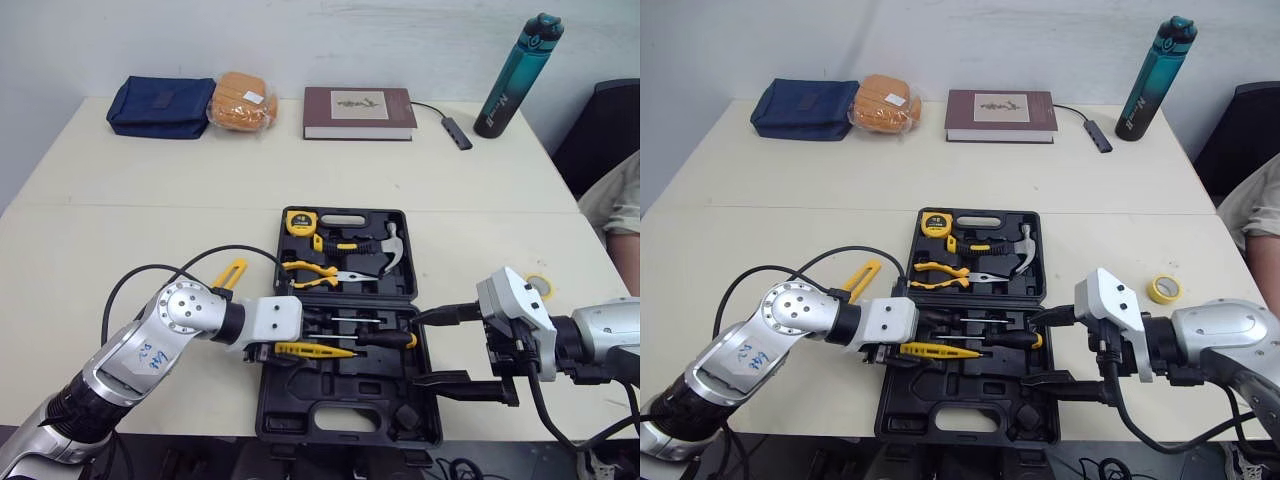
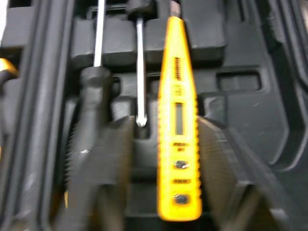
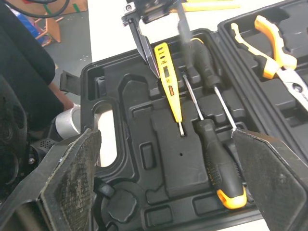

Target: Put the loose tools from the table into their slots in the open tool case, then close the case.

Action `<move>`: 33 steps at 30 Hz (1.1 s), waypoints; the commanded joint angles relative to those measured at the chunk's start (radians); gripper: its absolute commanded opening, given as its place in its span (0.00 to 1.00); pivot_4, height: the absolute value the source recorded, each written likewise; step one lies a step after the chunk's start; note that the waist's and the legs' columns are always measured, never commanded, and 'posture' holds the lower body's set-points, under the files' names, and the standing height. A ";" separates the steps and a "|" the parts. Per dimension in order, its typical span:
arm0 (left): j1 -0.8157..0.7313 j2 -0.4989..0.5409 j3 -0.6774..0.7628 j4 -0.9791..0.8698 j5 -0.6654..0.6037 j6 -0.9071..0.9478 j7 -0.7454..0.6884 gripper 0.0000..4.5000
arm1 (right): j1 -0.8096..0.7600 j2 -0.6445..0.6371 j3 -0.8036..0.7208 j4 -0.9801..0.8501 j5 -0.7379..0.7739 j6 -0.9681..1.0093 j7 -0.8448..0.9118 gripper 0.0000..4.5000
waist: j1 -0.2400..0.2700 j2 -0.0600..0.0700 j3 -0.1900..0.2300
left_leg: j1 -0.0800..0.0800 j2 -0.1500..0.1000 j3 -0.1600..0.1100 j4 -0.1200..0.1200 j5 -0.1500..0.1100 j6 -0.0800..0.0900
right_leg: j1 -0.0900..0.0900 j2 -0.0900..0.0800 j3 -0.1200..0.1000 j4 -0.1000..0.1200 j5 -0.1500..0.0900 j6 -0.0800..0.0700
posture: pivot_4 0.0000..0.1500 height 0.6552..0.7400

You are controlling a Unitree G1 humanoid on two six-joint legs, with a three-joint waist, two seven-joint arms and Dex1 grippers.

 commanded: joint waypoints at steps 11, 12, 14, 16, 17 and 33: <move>0.044 -0.121 0.163 0.160 -0.181 -0.343 -0.151 0.76 | -0.040 0.015 0.017 -0.011 0.011 -0.021 -0.013 1.00 | -0.001 0.000 0.000 | 0.000 0.000 0.000 0.001 0.000 0.000 | 0.000 0.000 -0.001 0.000 0.000 0.000 | 1.00 1.00; 0.054 -0.135 0.161 0.174 -0.185 -0.366 -0.156 0.67 | -0.045 0.018 0.022 -0.013 0.013 -0.021 -0.016 1.00 | -0.002 0.000 0.000 | 0.000 0.000 0.000 0.001 0.000 0.000 | 0.000 0.000 0.000 0.000 0.000 0.000 | 1.00 1.00; 0.075 -0.160 0.156 0.203 -0.175 -0.391 -0.137 0.46 | -0.054 0.027 0.030 -0.016 0.020 -0.022 -0.023 1.00 | -0.001 0.000 0.000 | 0.000 0.000 0.000 0.001 0.000 0.000 | 0.000 0.000 0.000 0.000 0.000 0.000 | 1.00 1.00; 0.087 -0.181 0.154 0.231 -0.162 -0.409 -0.117 0.26 | -0.059 0.034 0.035 -0.019 0.024 -0.022 -0.027 1.00 | 0.000 0.000 0.000 | 0.000 0.000 0.000 0.002 0.000 0.000 | 0.000 0.000 0.000 0.001 0.000 0.000 | 1.00 1.00; 0.088 -0.186 0.154 0.239 -0.161 -0.409 -0.116 0.16 | -0.064 0.036 0.040 -0.019 0.023 -0.020 -0.029 1.00 | 0.000 0.000 0.000 | 0.000 0.000 0.000 0.002 0.000 0.000 | 0.000 0.000 0.000 0.001 0.000 0.000 | 1.00 1.00; 0.080 -0.185 0.101 0.311 -0.078 -0.426 -0.126 0.02 | -0.086 0.042 0.068 -0.005 0.013 -0.025 -0.034 1.00 | -0.001 0.000 0.000 | 0.000 0.000 0.000 0.001 0.000 0.000 | 0.000 0.000 0.000 0.001 0.000 0.000 | 1.00 1.00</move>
